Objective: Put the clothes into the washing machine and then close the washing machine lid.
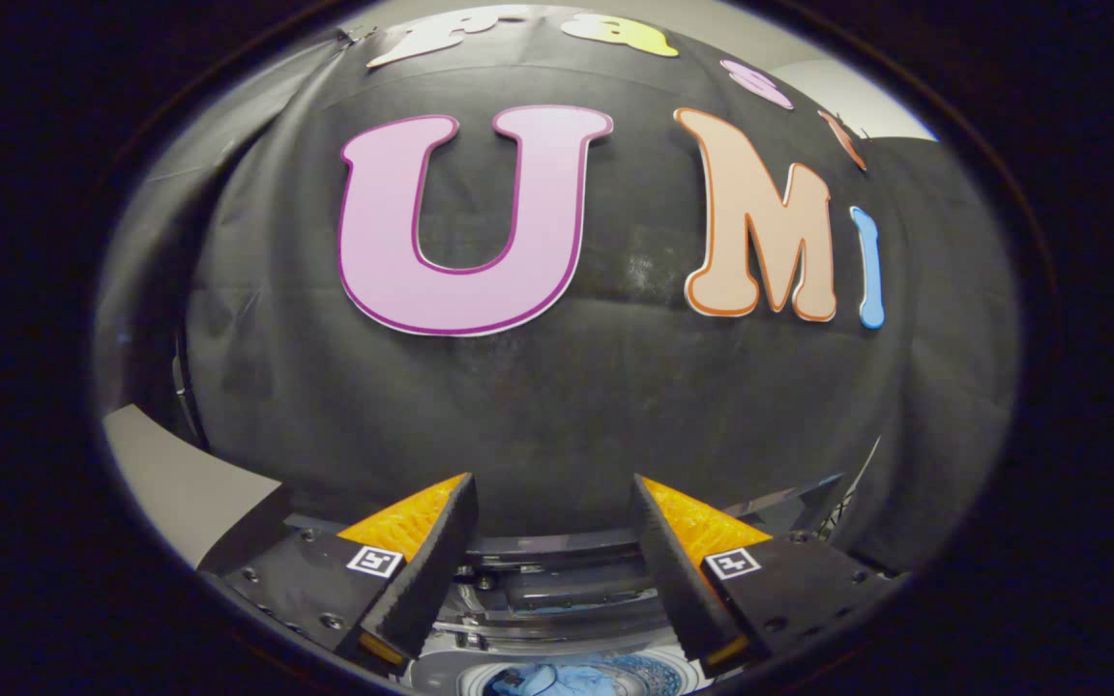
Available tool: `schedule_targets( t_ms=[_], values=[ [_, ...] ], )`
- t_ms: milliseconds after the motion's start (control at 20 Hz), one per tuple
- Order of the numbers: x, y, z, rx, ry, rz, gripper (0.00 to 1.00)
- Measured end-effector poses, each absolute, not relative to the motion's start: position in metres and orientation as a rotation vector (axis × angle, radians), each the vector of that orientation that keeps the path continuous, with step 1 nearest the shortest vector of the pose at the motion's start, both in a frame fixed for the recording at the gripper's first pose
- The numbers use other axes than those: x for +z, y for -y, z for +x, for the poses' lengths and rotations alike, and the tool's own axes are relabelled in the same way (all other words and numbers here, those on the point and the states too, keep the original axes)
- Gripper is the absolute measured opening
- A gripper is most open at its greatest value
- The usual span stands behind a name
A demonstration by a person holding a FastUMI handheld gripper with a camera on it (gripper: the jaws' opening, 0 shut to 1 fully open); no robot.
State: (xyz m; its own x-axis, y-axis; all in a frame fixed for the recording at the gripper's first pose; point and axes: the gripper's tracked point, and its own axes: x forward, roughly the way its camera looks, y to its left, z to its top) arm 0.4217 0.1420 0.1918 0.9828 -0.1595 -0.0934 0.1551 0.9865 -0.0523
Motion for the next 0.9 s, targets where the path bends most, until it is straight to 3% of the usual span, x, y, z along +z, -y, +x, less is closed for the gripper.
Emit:
schedule_targets(
  t_ms=[900],
  values=[
    [0.153,-0.144,0.311,-0.107,-0.167,-0.024,0.98]
  ],
)
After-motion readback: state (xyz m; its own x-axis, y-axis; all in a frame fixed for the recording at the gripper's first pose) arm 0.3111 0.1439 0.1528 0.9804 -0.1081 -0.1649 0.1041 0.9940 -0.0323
